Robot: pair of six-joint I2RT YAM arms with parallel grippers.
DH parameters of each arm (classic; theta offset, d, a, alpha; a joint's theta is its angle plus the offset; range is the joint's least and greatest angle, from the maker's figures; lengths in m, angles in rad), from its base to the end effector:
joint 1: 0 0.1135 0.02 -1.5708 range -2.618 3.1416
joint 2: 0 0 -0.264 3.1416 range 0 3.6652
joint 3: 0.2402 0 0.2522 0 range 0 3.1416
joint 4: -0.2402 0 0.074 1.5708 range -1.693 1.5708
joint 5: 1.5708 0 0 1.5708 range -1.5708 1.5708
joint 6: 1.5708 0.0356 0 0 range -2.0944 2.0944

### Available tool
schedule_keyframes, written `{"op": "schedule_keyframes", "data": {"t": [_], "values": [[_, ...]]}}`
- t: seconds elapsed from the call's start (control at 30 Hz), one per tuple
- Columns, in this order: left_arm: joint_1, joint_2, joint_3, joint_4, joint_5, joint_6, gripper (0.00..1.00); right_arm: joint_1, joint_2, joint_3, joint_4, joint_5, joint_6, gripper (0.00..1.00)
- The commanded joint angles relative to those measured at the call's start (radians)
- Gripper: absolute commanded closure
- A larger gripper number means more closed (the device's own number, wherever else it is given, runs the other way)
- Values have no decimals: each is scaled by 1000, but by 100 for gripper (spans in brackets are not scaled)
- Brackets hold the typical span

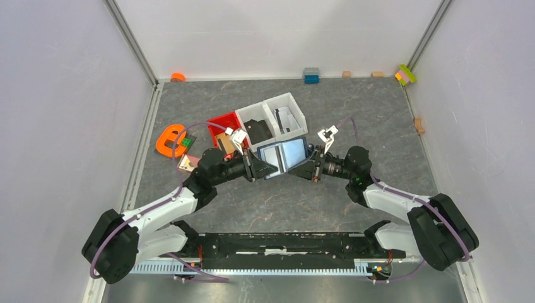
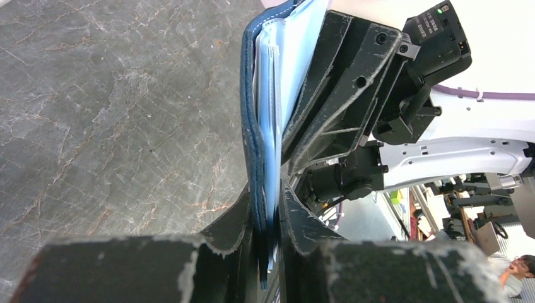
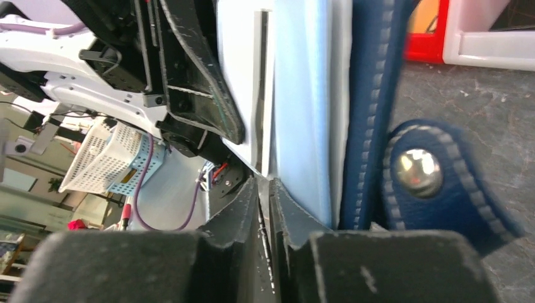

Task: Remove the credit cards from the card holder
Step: Remove the credit card from the card holder.

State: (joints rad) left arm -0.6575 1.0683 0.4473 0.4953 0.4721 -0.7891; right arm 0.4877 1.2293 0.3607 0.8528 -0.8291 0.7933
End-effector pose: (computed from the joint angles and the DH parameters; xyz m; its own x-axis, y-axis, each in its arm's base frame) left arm 0.1736 -0.1545 0.2379 -0.7096 -0.2506 -0.6585 0.5646 0.3567 -0.7443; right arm 0.1941 0.1327 0.2125 -0.6995 0.1739 -0.6931 -0.6690 0.1816 0.7208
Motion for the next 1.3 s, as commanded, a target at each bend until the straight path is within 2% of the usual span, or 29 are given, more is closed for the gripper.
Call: {"op": "schedule_keyframes", "data": {"t": [0.0,0.03,0.27,0.43,0.67,0.8,1.0,1.07,1.17,1.27], "values": [[2,-8,4,96,21,28,98,-6,-11,-12,135,-50,57,77],[2,2,7,108,35,24,98,-5,-11,-14,143,-52,63,72],[2,91,28,193,132,-32,98,8,-4,-6,134,-54,57,60],[2,107,28,227,158,-50,98,14,3,-1,126,-54,55,58],[2,71,19,202,127,-30,98,15,-69,55,-205,72,-155,49],[2,75,19,208,137,-32,98,15,-69,74,-273,99,-195,48],[1,116,36,242,202,-54,98,17,-27,71,-196,17,-143,53],[1,129,40,244,213,-57,98,17,-23,63,-147,-9,-118,58],[1,147,44,251,221,-62,98,18,-8,45,-44,-58,-51,72],[1,160,49,246,224,-62,97,17,12,15,125,-105,62,79]]}}
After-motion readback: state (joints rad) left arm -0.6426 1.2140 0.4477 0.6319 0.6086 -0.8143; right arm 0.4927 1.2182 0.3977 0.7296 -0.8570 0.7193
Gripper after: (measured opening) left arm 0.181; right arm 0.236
